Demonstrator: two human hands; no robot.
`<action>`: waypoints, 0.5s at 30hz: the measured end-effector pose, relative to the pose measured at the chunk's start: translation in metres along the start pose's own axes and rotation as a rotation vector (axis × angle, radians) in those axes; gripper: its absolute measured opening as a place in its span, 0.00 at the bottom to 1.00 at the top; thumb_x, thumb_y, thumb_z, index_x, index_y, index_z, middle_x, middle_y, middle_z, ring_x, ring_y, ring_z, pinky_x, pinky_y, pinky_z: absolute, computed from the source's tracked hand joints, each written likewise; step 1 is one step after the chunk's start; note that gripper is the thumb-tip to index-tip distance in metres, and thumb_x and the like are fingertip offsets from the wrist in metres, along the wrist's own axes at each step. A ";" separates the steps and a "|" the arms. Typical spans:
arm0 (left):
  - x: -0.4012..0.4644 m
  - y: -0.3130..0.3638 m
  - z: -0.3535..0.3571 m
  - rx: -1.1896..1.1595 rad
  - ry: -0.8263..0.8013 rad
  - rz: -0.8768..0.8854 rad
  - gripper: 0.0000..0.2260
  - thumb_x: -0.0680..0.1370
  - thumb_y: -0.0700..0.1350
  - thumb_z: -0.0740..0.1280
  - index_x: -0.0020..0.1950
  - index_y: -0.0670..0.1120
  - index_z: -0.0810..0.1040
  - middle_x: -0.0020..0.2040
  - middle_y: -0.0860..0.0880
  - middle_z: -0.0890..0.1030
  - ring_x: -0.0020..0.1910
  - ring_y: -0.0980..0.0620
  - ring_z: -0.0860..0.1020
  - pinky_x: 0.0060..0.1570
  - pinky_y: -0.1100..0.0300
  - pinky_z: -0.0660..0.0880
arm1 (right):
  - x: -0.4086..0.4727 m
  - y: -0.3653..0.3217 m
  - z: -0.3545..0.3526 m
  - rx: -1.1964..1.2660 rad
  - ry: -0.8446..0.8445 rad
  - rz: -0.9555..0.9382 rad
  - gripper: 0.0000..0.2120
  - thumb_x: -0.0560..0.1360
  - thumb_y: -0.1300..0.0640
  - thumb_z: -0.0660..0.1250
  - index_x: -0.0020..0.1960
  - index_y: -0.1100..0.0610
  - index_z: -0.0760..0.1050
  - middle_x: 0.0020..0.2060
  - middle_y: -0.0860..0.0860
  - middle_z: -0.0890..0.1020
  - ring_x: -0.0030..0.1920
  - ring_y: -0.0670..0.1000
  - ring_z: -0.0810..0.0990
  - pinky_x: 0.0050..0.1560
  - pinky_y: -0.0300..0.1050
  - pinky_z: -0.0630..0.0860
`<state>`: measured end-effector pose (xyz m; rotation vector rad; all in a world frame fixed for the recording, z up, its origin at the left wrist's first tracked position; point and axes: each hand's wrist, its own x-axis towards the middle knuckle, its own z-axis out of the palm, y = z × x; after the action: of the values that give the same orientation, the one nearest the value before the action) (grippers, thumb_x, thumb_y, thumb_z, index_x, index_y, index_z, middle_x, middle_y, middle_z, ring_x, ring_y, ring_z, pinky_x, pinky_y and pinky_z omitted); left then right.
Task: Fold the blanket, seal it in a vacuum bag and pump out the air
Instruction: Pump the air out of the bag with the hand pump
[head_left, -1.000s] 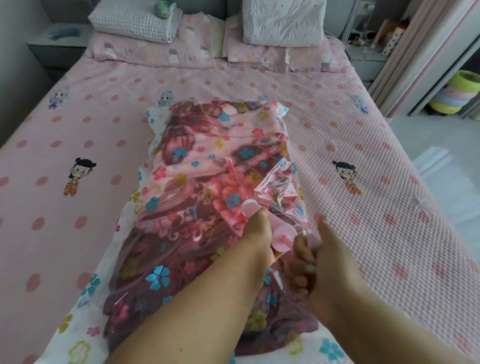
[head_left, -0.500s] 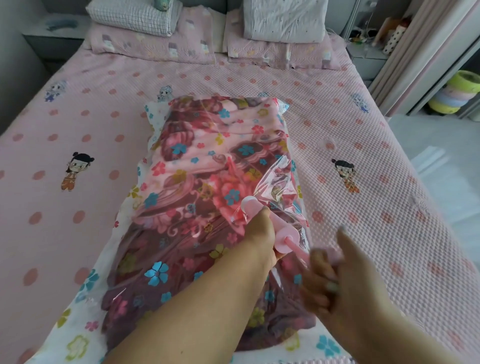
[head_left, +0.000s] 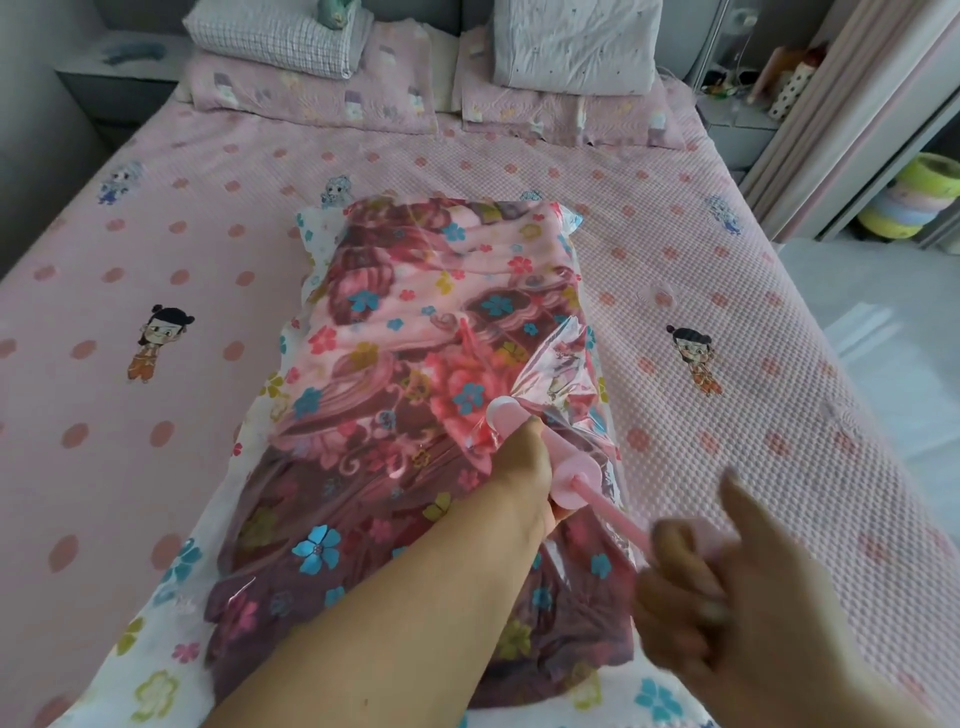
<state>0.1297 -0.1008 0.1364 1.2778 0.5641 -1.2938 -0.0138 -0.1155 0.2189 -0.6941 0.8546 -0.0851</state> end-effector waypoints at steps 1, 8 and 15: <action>0.004 0.000 0.000 0.005 -0.009 0.013 0.12 0.80 0.54 0.60 0.57 0.47 0.69 0.43 0.47 0.75 0.37 0.49 0.77 0.22 0.64 0.73 | -0.003 0.002 -0.002 0.029 -0.033 -0.011 0.37 0.69 0.26 0.57 0.22 0.59 0.62 0.17 0.50 0.59 0.20 0.48 0.59 0.21 0.38 0.62; 0.008 0.003 0.008 0.050 -0.106 0.028 0.35 0.78 0.60 0.44 0.33 0.39 0.81 0.30 0.41 0.79 0.23 0.48 0.76 0.24 0.65 0.74 | 0.047 -0.009 0.036 -0.146 0.208 -0.155 0.29 0.78 0.34 0.49 0.29 0.54 0.55 0.26 0.51 0.56 0.26 0.48 0.53 0.32 0.42 0.47; 0.001 -0.001 0.009 0.000 0.059 0.034 0.17 0.78 0.55 0.62 0.62 0.47 0.73 0.44 0.46 0.78 0.36 0.48 0.79 0.24 0.61 0.73 | -0.011 -0.011 0.003 0.004 0.083 -0.032 0.34 0.72 0.28 0.51 0.23 0.55 0.58 0.18 0.49 0.57 0.21 0.47 0.55 0.22 0.36 0.56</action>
<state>0.1257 -0.1094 0.1377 1.3236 0.5812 -1.2318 -0.0168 -0.1191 0.2342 -0.7045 0.9229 -0.1453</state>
